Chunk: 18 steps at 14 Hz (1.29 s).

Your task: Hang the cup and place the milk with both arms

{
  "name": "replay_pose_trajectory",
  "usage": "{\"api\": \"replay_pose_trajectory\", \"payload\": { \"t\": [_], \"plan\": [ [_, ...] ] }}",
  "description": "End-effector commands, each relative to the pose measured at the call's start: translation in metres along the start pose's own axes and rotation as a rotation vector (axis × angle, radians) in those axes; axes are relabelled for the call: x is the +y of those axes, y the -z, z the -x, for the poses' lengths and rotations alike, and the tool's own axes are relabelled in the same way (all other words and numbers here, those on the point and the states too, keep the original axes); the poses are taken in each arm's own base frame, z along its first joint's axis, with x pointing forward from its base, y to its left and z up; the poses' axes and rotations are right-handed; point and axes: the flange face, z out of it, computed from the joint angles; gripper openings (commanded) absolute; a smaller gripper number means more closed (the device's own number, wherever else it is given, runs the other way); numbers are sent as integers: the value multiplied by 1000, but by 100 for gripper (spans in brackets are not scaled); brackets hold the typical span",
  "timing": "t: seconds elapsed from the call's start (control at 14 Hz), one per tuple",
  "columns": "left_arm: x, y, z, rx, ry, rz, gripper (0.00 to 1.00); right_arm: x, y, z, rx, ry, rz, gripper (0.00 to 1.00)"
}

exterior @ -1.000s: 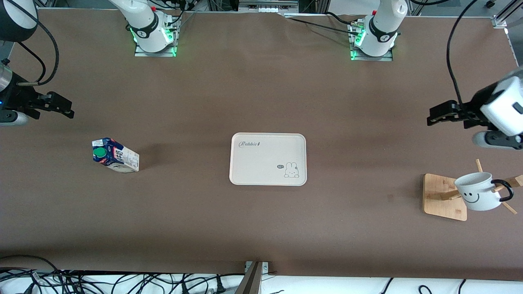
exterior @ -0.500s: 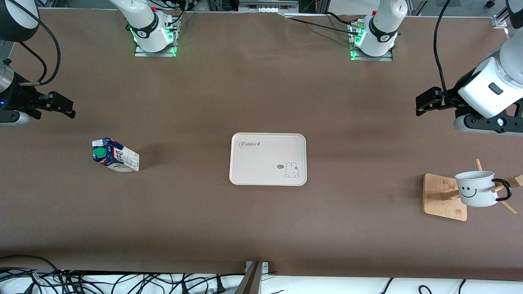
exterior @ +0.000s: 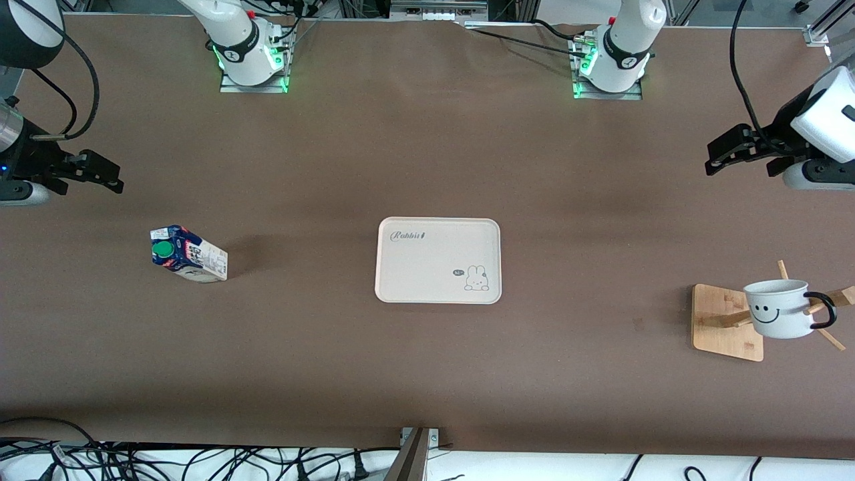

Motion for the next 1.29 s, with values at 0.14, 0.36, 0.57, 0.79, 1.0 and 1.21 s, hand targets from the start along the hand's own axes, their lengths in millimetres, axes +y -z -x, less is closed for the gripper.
{"api": "replay_pose_trajectory", "payload": {
  "t": [0.14,0.36,0.57,0.79,1.0,1.21],
  "plan": [
    [2,-7,12,36,-15,22,100,2,3,7,-2,4,5,100],
    [2,-6,15,41,-3,14,100,1,3,7,-2,11,5,100],
    [-1,-15,16,12,5,8,100,1,2,7,-2,11,5,100],
    [-9,-17,15,8,64,7,100,2,2,7,-3,10,5,100],
    [-9,-18,15,5,165,7,100,3,2,7,-3,8,5,100],
    [-27,-20,11,14,184,11,100,3,2,7,-3,8,4,100]
  ]
}}
